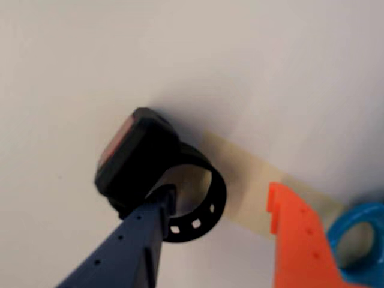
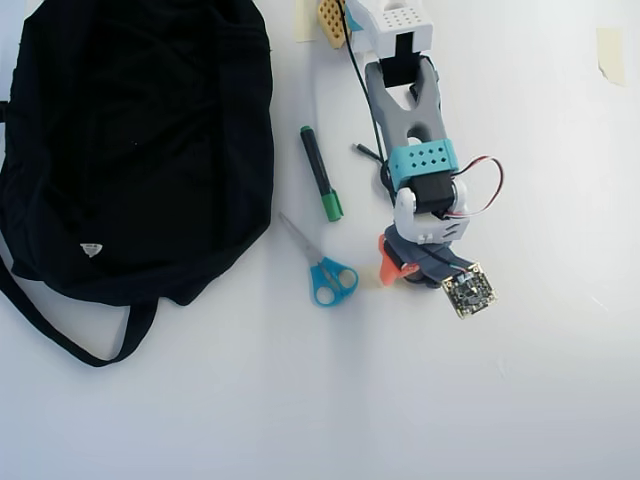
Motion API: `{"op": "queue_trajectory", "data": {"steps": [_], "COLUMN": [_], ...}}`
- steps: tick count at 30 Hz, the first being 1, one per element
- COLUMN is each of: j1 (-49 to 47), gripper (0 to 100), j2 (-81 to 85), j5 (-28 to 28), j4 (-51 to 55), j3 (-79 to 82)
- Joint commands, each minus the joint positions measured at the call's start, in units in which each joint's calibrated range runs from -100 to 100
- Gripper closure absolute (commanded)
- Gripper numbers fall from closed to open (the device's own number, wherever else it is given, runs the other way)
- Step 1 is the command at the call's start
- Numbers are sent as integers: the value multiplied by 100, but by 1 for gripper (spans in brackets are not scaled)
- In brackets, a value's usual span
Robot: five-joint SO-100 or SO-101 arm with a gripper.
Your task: Put the bike light into the black bag
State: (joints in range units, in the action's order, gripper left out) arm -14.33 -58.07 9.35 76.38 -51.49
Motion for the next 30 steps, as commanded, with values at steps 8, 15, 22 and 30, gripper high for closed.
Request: {"op": "queue_trajectory", "data": {"steps": [8, 15, 22, 30], "j1": [72, 79, 72, 72], "gripper": [80, 81, 96, 98], "j2": [-18, -18, -18, -18], "j5": [35, 35, 35, 35], "j4": [-179, -179, -179, -179], "j3": [-206, -188, -206, -161]}}
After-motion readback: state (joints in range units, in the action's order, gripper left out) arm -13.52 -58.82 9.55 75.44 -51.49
